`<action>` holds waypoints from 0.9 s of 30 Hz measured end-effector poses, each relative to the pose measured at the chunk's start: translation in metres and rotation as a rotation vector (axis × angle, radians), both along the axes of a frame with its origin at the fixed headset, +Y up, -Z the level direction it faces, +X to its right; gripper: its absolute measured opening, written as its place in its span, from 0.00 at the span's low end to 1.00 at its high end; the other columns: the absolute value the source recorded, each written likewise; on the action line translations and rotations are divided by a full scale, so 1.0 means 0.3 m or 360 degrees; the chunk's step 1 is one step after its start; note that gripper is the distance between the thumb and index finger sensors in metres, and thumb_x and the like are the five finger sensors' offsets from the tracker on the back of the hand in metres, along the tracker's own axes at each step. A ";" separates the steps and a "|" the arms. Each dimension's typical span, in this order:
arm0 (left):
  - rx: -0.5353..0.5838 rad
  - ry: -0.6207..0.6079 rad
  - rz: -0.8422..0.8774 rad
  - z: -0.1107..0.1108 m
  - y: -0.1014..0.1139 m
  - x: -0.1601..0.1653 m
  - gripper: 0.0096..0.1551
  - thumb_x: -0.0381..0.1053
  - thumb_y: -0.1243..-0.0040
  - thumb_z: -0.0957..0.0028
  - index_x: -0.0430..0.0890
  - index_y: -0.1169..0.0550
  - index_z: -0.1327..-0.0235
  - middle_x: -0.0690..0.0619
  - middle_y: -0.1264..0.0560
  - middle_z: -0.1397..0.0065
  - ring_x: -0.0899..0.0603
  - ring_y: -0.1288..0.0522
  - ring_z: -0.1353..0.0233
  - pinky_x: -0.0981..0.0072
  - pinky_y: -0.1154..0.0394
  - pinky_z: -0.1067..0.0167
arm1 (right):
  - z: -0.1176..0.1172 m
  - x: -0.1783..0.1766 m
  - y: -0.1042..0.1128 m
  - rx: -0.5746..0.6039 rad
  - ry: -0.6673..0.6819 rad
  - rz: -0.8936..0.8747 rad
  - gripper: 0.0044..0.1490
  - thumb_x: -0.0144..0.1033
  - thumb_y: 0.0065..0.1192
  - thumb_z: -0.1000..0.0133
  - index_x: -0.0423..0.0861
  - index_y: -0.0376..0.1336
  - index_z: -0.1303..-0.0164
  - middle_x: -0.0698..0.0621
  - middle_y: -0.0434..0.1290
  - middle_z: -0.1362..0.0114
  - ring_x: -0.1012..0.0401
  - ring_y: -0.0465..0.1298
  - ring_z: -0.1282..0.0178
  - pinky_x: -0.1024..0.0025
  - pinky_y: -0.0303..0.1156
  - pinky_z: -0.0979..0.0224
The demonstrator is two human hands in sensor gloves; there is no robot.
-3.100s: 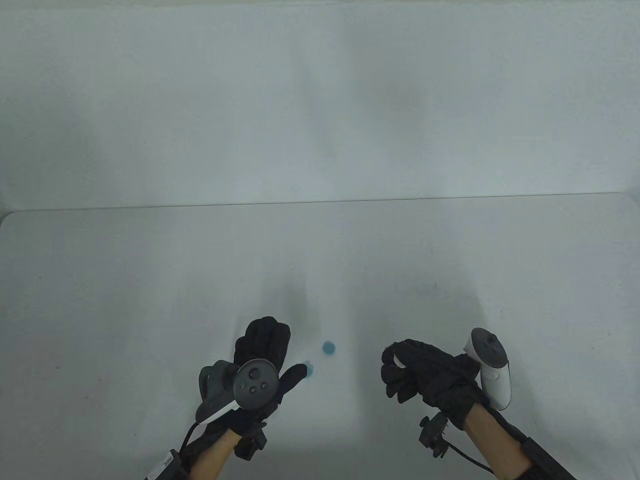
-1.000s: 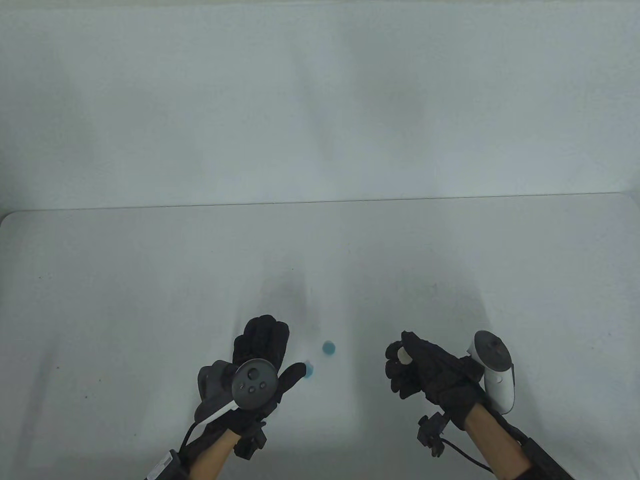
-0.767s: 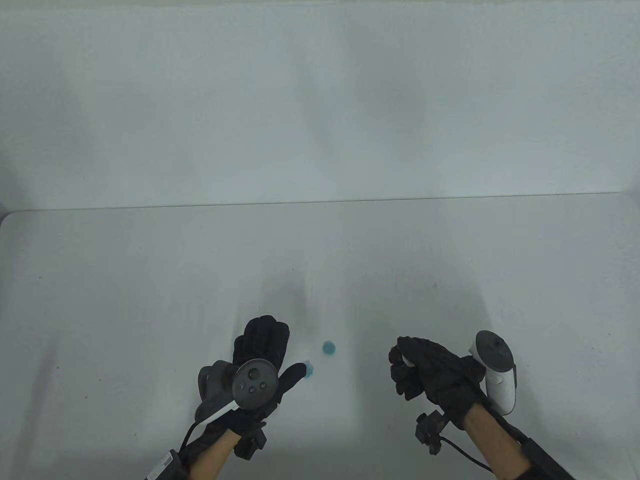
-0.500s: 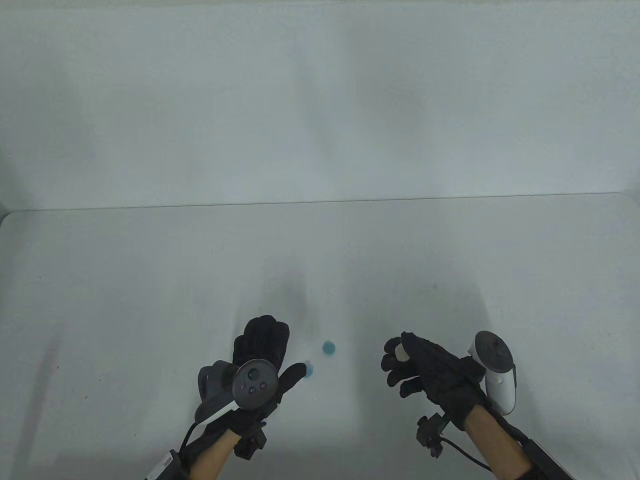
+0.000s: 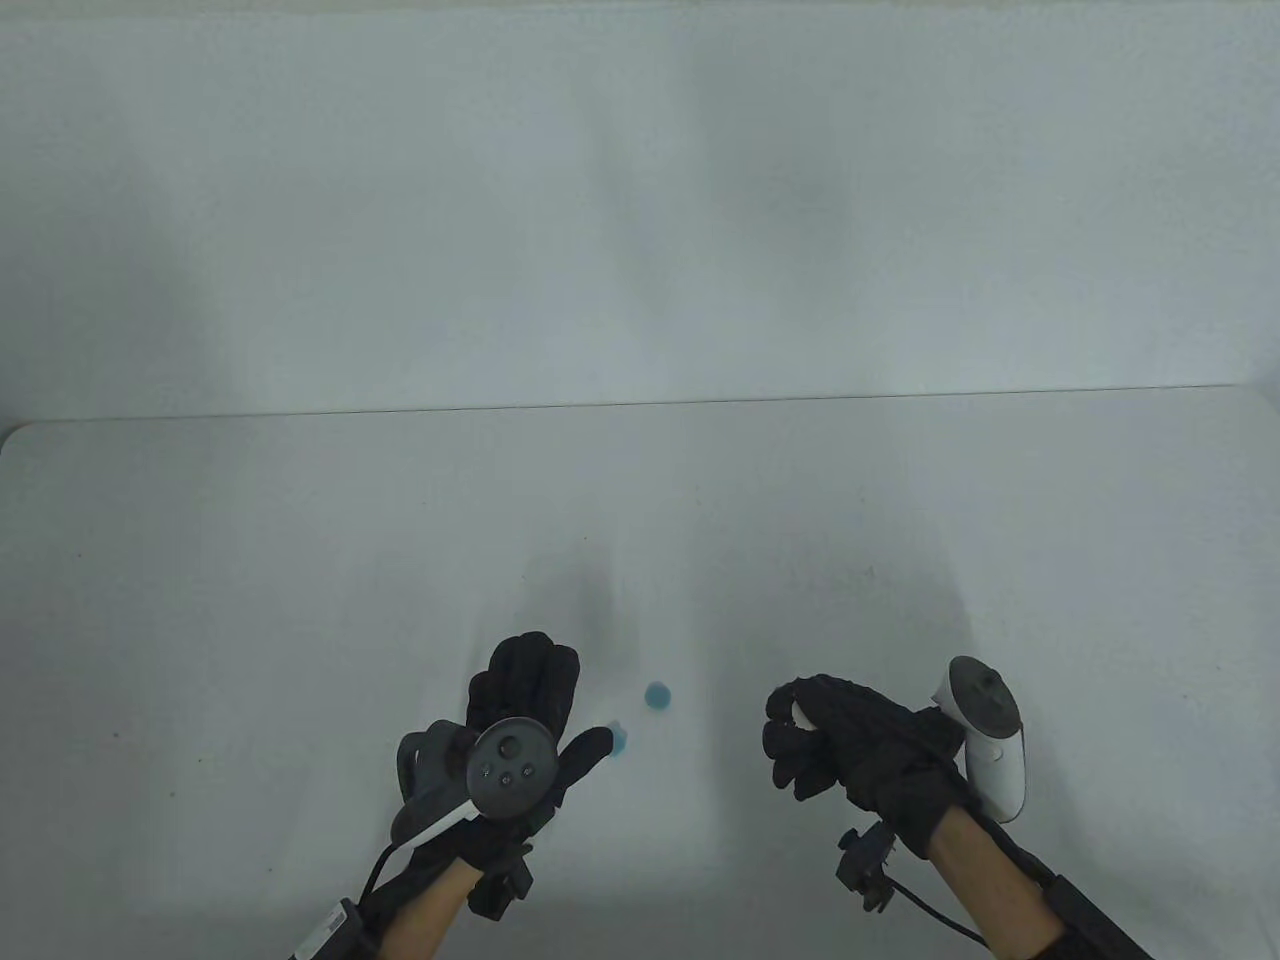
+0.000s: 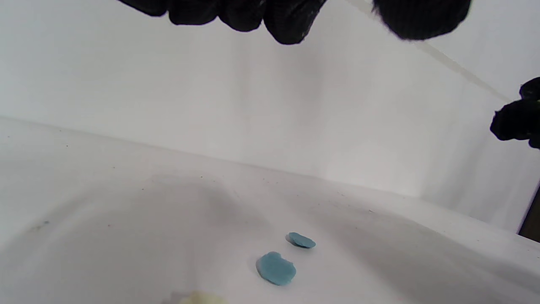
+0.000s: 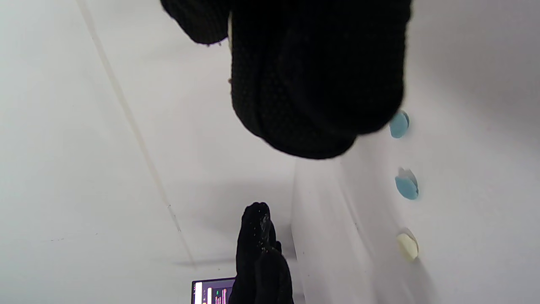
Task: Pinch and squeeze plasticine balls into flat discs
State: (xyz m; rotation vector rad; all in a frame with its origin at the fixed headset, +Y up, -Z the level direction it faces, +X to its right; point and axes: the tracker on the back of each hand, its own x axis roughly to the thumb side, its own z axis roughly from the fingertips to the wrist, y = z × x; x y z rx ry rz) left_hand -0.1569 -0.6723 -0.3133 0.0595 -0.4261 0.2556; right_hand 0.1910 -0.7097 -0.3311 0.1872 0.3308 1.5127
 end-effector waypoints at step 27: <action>0.0015 0.0002 0.0013 0.000 0.003 -0.003 0.49 0.64 0.53 0.42 0.35 0.45 0.16 0.30 0.52 0.15 0.22 0.51 0.17 0.32 0.49 0.26 | 0.002 0.008 0.004 0.0041 -0.0090 0.0139 0.27 0.43 0.63 0.39 0.37 0.69 0.41 0.50 0.84 0.52 0.62 0.88 0.60 0.80 0.88 0.61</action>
